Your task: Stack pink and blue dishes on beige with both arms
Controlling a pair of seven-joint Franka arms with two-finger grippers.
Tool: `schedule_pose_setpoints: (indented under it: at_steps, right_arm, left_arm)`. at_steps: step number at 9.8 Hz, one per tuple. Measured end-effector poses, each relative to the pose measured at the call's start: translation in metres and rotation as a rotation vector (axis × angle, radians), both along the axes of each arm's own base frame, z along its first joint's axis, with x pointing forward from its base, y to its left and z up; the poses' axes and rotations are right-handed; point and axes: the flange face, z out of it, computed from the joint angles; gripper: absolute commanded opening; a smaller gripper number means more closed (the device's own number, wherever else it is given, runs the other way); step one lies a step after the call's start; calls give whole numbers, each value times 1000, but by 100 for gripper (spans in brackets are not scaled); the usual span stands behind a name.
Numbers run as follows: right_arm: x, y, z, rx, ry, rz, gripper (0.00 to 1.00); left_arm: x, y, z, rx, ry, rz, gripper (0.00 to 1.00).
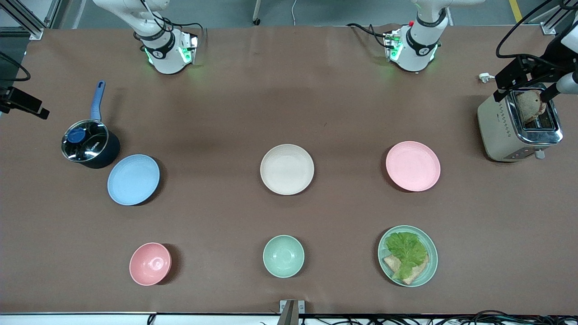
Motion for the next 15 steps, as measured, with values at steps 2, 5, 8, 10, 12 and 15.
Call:
schedule_pose_setpoints:
  at_steps: [2,5,8,10,12,15]
  right_arm:
    - [0,0,0,0,1,0,100]
    - [0,0,0,0,1,0,100]
    - [0,0,0,0,1,0,100]
    - [0,0,0,0,1,-1,100]
    - [0,-1,0,0,1,-1,100]
    - [1,-5,-3,0,4,-8,100]
  left_arm:
    - [0,0,-1,0,1,0,100]
    - [2,2,-8,2,17,3,100]
    - [16,13,-43,6,75,21,98]
    - [39,33,-100,-5,107,14,98]
    - [60,58,-165,-19,159,-26,98]
    - [79,93,-285,-85,230,-142,98]
